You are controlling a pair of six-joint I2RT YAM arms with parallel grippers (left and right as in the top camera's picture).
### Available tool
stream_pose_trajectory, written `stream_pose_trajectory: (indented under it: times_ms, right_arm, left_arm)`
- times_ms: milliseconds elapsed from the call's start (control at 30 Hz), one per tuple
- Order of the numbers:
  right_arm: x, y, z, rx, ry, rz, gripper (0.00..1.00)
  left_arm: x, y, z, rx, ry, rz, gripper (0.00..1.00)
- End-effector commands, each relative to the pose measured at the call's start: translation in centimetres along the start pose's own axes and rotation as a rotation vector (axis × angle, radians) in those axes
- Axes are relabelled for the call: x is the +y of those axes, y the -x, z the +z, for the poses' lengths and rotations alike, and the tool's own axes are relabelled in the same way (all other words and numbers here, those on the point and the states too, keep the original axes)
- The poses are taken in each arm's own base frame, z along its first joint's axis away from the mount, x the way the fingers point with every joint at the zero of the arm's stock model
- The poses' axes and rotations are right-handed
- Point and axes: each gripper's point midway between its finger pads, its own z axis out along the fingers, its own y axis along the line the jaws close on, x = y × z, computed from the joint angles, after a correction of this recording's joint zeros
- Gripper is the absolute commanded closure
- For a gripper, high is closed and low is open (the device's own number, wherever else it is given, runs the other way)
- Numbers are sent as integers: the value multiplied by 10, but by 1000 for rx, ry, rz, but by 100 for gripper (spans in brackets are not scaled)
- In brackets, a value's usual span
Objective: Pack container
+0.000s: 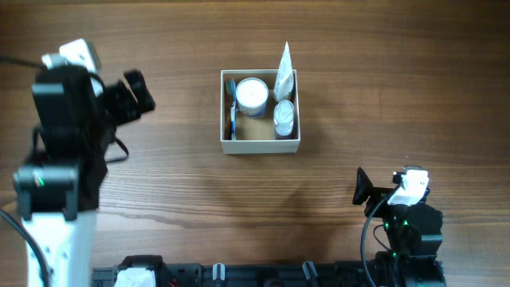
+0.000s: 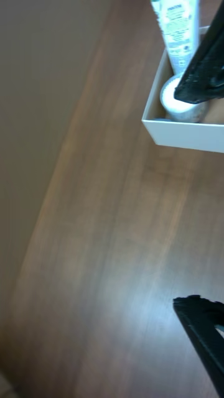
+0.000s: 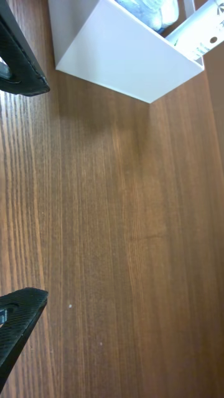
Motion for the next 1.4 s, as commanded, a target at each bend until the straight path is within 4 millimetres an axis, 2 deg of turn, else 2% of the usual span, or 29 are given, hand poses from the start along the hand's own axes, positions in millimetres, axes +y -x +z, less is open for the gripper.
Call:
stream_pose_trajectory:
  times_ms: [0,133,233,567,667,867,1033,1367]
  right_arm:
    - [2,0,1,-8,12,10,0]
    - [2,0,1,-8,12,10,0]
    - [2,0,1,-8,12,10,0]
    - [2,0,1,-8,12,10,0]
    - [2,0,1,-8,12,10,0]
    - [2,0,1,-8,12,10,0]
    - [2,0,1,-8,12,10,0]
    - [2,0,1,-8,12,10,0]
  left_arm:
    - [8,-63,13,26,-50,13,0]
    - [21,-109,18,-9,-70,9,0]
    - [29,-137,16,-26,-87,4,0]
    - [36,-199,20,-31,-167,5,0]
    - [38,-213,23,-41,-180,6,0]
    - [43,-229,29,-80,-193,5,0]
    - [40,-218,22,-148,-211,3,1]
    - [40,-218,22,-148,-211,3,0]
